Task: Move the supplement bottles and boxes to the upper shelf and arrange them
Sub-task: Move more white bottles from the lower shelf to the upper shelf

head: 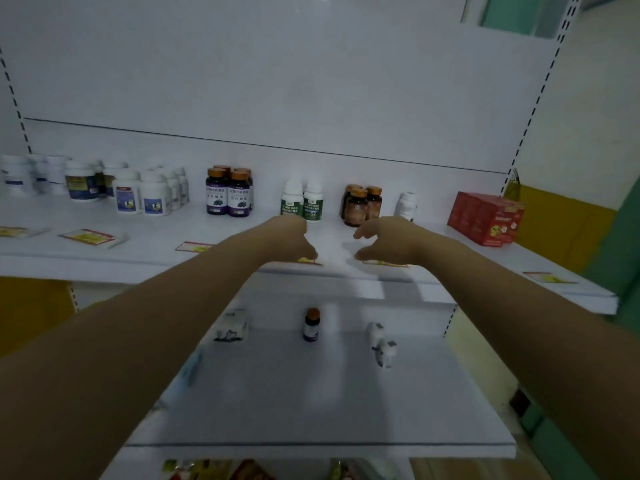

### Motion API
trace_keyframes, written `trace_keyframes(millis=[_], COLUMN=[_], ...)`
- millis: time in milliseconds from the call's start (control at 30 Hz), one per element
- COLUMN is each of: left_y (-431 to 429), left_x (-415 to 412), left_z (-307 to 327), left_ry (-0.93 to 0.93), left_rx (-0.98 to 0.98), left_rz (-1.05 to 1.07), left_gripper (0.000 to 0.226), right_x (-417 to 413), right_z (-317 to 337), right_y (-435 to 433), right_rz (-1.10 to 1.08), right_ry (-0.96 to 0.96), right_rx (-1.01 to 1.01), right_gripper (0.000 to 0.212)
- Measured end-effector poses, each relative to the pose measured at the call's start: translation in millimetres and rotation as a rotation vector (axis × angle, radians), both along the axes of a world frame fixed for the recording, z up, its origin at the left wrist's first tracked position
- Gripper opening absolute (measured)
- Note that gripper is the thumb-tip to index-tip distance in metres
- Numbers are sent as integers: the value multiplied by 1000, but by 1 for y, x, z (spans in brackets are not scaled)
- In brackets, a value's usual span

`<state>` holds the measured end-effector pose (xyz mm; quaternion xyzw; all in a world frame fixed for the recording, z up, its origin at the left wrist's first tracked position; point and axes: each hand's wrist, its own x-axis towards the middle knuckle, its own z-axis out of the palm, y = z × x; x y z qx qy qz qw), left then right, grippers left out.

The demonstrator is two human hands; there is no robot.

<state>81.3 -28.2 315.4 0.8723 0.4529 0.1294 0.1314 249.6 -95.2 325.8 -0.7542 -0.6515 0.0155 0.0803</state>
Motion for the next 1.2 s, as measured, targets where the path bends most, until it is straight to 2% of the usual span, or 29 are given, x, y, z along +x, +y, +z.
trace_keyframes(millis=[133, 267, 500, 700, 800, 967, 1200], left_y=[-60, -119, -160, -120, -84, -22, 53], left_x=[16, 42, 75, 91, 105, 133, 202], left_z=[-8, -23, -98, -173, -204, -246, -293], left_ry=[-87, -166, 1, 43, 51, 91, 95], left_rx=[-22, -16, -255, -466, -509, -499, -368], left_rz=[-39, -111, -170, -121, -127, -123, -182], left_gripper=[53, 41, 41, 55, 63, 67, 67], right_x=[12, 34, 79, 115, 133, 157, 195], right_z=[-10, -30, -101, -179, -217, -264, -316], right_y=[-56, -111, -171, -155, -131, -76, -15], right_rz=[-15, -59, -155, -249, -284, -334, -374], right_ry=[9, 59, 181, 289, 327, 400, 432], right_rx=[4, 61, -41, -124, -184, -216, -224], right_gripper=[47, 35, 31, 39, 46, 55, 70])
